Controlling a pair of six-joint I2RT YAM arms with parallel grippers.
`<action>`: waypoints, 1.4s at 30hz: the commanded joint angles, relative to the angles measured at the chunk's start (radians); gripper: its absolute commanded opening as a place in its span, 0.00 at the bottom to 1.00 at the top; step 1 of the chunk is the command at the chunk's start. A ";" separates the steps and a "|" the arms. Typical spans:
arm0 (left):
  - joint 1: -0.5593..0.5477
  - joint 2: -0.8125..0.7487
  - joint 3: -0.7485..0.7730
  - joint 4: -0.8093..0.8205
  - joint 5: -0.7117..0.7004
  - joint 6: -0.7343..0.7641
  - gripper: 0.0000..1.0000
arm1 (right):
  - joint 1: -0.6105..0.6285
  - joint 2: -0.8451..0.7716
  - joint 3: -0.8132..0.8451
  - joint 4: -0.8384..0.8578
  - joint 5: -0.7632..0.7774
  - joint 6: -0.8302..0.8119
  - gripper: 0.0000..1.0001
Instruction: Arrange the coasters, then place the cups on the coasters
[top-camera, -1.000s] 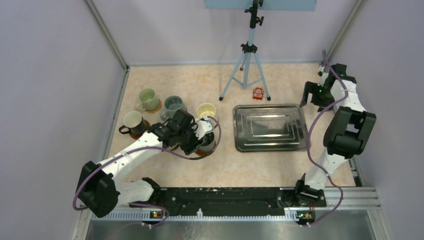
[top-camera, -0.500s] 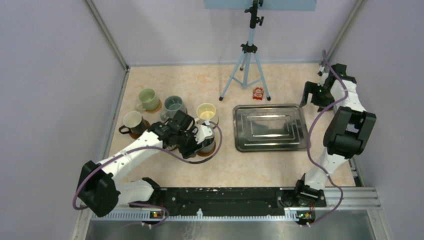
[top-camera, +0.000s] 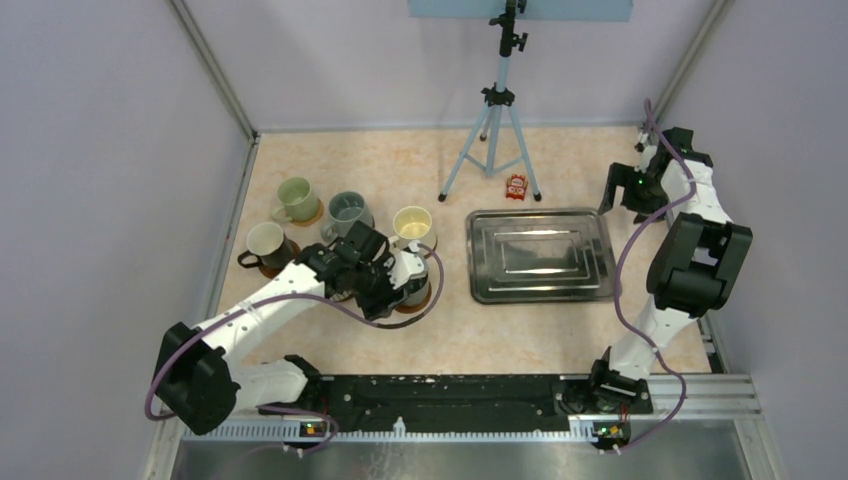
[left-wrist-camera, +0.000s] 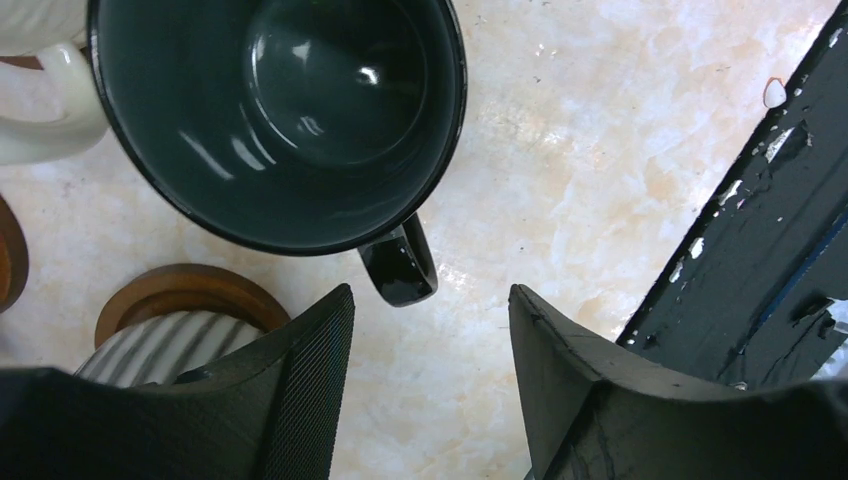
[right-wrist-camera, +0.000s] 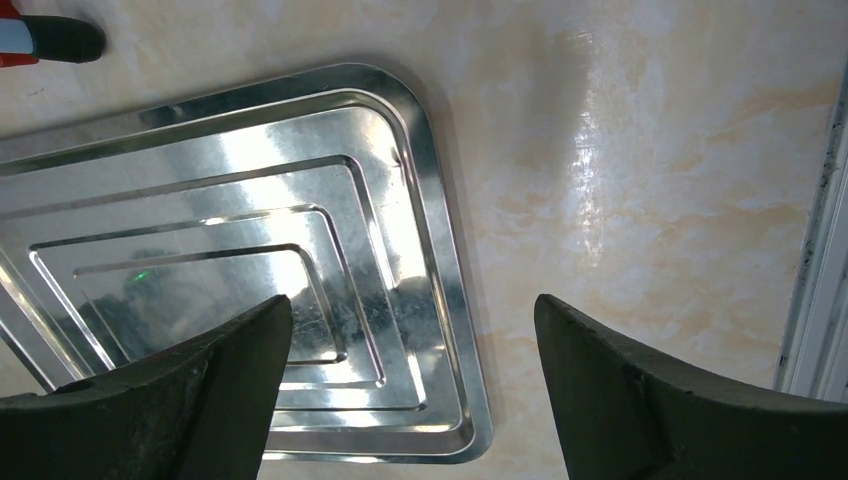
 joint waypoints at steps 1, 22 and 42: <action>0.001 -0.062 0.050 0.014 -0.031 -0.030 0.66 | 0.001 -0.008 0.011 -0.005 -0.041 -0.026 0.89; 0.090 0.031 0.392 0.012 -0.034 -0.149 0.92 | 0.001 -0.043 0.055 -0.055 -0.206 -0.089 0.90; 0.614 0.549 1.094 -0.118 0.234 -0.384 0.99 | -0.010 -0.005 0.247 -0.204 -0.313 -0.230 0.90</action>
